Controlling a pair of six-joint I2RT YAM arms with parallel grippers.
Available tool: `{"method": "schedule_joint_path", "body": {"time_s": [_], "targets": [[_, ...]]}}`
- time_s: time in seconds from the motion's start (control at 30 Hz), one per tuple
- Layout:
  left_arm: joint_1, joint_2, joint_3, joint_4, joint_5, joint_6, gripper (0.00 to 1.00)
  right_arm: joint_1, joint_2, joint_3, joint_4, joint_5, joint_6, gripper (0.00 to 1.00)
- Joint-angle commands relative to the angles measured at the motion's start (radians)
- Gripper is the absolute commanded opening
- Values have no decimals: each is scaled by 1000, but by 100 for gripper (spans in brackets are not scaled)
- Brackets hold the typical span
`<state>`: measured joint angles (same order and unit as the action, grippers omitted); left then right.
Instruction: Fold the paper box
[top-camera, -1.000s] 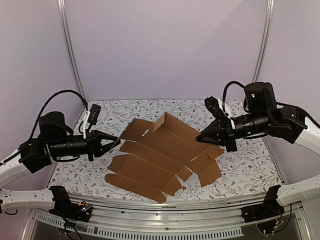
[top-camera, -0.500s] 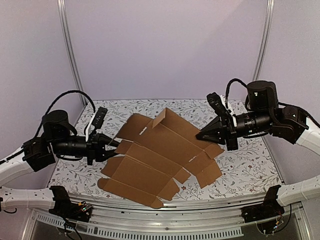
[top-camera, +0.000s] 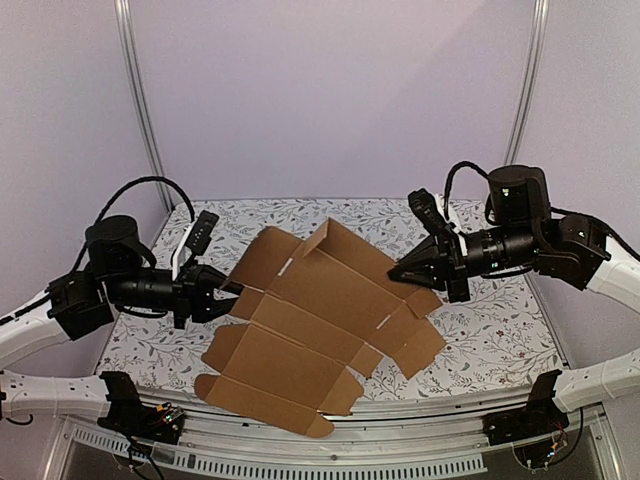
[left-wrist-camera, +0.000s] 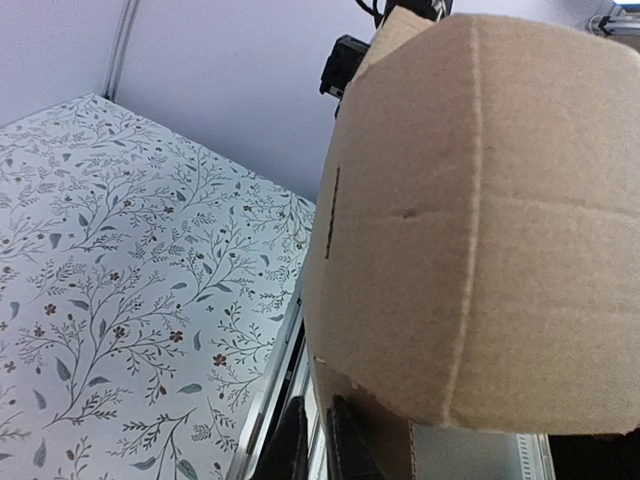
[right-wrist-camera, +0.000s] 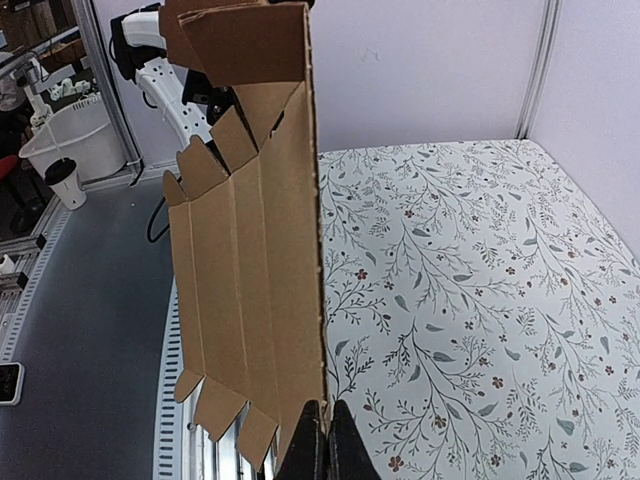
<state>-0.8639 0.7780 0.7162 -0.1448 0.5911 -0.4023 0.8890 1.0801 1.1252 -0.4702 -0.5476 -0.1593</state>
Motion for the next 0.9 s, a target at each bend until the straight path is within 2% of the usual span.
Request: {"method": "schedule_joint_path", "body": {"time_s": [0.0,0.47,0.87], "targets": [[0,-28,40,-54,3,23,8,-5,-1,-22,3,36,4,0],[-1,-11,31,-63,46,12,6,-4,-20,-36,44,9,20,0],[-1,-109,80,-213,-142,71,6,-5,-51,-51,46,-22,21,0]]}}
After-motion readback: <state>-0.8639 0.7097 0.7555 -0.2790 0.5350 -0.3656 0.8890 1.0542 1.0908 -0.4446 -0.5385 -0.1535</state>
